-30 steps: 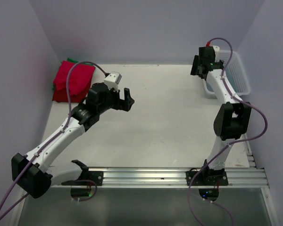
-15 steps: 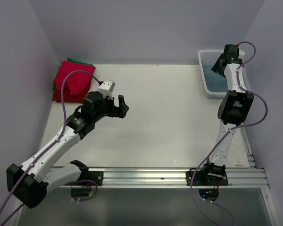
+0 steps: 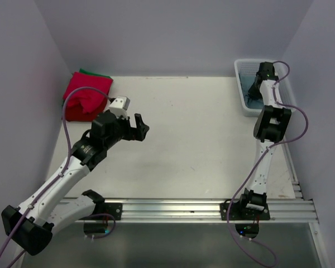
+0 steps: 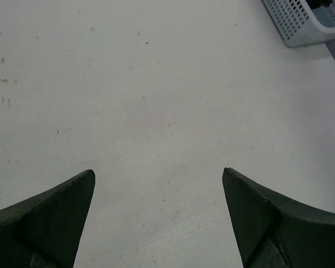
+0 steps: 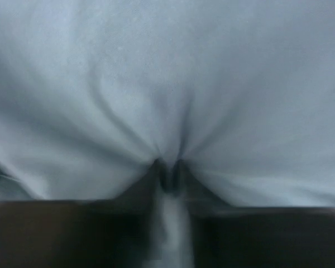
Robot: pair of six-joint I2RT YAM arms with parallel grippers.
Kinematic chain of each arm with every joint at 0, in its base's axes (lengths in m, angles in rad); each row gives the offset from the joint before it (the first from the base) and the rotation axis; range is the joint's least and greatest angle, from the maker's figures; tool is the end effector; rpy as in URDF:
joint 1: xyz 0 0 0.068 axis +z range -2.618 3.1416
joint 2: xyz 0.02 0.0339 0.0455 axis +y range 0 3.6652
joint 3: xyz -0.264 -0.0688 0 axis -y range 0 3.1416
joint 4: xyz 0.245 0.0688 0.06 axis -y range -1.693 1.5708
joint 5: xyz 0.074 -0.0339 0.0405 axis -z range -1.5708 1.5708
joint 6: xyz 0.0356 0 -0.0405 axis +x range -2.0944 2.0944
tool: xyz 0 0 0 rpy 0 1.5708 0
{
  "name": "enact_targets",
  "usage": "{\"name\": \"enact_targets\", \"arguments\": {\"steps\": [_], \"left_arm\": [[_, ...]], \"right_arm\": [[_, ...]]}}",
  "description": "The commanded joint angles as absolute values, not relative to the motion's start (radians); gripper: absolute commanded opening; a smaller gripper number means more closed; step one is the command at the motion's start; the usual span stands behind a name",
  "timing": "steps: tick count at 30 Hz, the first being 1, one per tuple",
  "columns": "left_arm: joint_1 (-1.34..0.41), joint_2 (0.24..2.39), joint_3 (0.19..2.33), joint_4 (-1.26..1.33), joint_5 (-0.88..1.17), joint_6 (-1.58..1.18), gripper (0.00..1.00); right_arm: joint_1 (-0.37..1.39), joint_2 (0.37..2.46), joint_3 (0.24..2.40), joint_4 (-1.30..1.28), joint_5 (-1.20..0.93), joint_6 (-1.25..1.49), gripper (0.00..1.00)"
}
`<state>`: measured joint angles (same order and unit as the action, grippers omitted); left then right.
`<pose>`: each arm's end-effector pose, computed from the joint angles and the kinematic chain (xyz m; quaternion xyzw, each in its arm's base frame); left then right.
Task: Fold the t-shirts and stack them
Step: Grab the tshirt from the pile
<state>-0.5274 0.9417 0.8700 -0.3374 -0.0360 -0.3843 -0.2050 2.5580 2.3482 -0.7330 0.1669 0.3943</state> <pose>0.1854 -0.1065 0.3257 0.0499 0.8344 -0.2280 0.4992 0.5437 -0.1191 0.1783 0.3044 0.8980 -0.0498 0.3139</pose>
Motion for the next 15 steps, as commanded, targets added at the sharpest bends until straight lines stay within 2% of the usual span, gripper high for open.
{"name": "enact_targets", "arguments": {"steps": [1, 5, 9, 11, 15], "left_arm": [[-0.520, 0.927, 0.868, -0.342, -0.046, -0.406, 1.00], [-0.520, 0.908, 0.867, -0.354, -0.040, -0.408, 1.00], [-0.519, 0.882, 0.854, -0.360, -0.040, -0.408, 1.00], [-0.518, 0.873, 0.851, -0.356, -0.034, -0.410, 1.00], [-0.519, 0.867, 0.845, -0.348, -0.028, -0.414, 1.00]], "right_arm": [[-0.199, 2.545, 2.332, -0.782, 0.123, 0.448, 0.02], [-0.199, 2.524, 2.283, -0.795, 0.114, 0.469, 0.00], [-0.199, 2.398, 2.111, -0.688, 0.129, 0.469, 0.00], [-0.199, 2.286, 2.045, -0.640, 0.124, 0.488, 0.00], [-0.190, 2.035, 1.785, -0.371, 0.087, 0.512, 0.00]]}}
